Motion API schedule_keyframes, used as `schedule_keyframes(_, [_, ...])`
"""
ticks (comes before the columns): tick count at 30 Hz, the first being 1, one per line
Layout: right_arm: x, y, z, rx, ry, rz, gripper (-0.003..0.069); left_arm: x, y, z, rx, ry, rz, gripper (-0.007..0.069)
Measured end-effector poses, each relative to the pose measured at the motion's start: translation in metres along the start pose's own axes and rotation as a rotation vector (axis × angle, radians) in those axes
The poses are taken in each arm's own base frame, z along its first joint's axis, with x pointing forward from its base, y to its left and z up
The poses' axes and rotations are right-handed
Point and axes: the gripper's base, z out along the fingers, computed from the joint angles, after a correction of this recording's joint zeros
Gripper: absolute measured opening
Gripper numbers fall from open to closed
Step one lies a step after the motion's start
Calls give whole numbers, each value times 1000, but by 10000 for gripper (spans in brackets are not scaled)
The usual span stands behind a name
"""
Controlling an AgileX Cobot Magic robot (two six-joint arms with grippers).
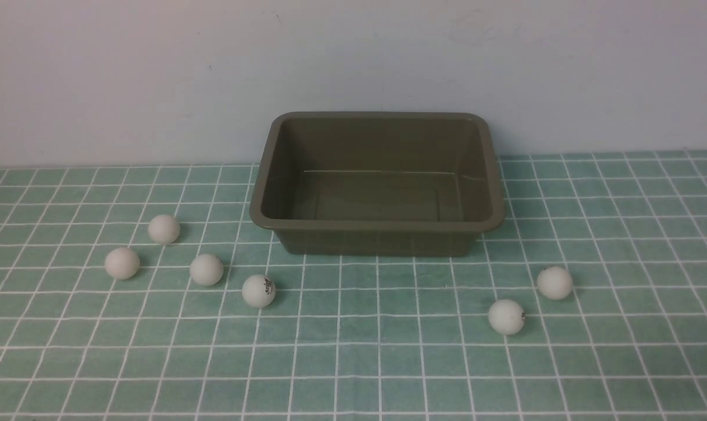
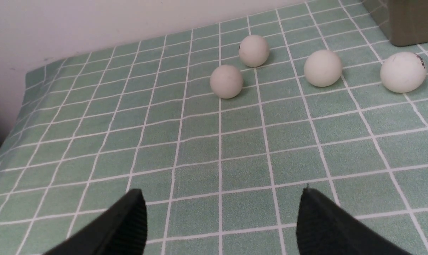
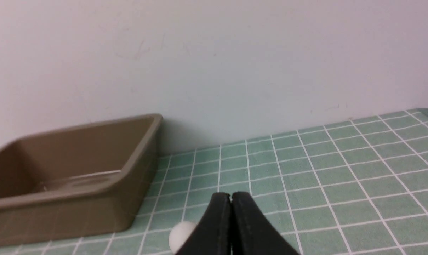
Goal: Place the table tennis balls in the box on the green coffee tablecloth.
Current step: 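Reach for and grasp a ping pong ball on the table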
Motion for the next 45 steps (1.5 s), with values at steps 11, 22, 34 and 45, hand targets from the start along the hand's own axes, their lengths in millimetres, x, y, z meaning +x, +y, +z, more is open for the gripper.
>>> schedule_keyframes(11, [-11, -2, -1, 14, -124, 36, -17, -4, -13, -1, 154, -13, -500, 510])
schedule_keyframes(22, [-19, -3, -2, 25, -214, 41, -17, -17, -24, -5, 346, -38, -1019, 510])
schedule_keyframes(34, [-20, -3, -2, 16, -224, 137, -17, -28, -19, -7, 403, -129, -1339, 510])
schedule_keyframes(45, [-26, -4, -4, -29, -294, 467, -17, -34, -7, -7, 323, -263, -1355, 510])
